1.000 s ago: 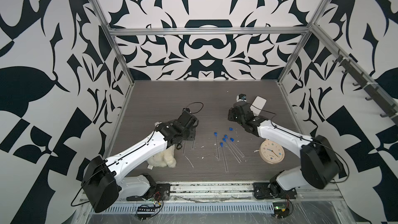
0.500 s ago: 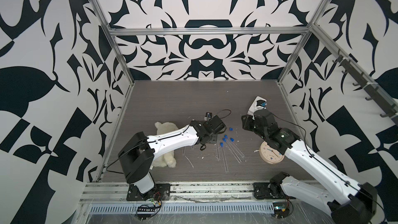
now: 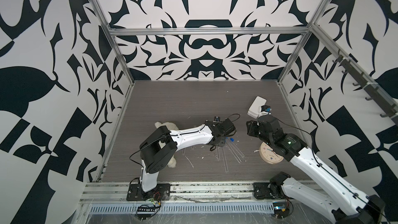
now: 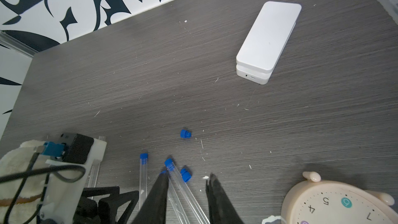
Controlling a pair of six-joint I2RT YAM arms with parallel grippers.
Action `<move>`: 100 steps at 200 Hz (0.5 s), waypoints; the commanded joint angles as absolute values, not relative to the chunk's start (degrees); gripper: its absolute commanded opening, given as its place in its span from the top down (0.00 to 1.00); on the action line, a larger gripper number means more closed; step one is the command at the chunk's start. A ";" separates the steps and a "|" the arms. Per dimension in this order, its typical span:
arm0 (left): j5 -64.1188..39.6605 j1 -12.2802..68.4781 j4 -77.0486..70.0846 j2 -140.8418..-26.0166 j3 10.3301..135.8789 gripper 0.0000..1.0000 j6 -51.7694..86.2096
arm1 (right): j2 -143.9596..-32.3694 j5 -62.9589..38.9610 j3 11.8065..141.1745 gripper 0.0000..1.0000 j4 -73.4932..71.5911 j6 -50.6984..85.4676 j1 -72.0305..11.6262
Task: Remove stoppers from test tubes
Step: Pick up the test tube at the center of the board.
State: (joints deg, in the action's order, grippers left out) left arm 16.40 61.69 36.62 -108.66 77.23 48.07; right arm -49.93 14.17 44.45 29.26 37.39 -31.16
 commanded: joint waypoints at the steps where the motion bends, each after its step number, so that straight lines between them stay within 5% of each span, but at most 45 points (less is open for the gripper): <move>1: 15.04 61.82 38.57 -110.84 78.92 0.52 48.25 | -49.83 14.77 44.56 0.69 28.64 37.97 -31.31; 100: 14.16 61.84 39.29 -113.64 78.60 0.58 47.72 | -49.75 14.87 44.30 0.72 28.24 37.88 -31.33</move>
State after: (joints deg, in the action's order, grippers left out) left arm 14.46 61.69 36.75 -112.16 77.25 48.01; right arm -49.95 14.15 44.42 29.30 37.41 -31.16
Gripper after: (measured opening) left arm 0.444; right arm 0.285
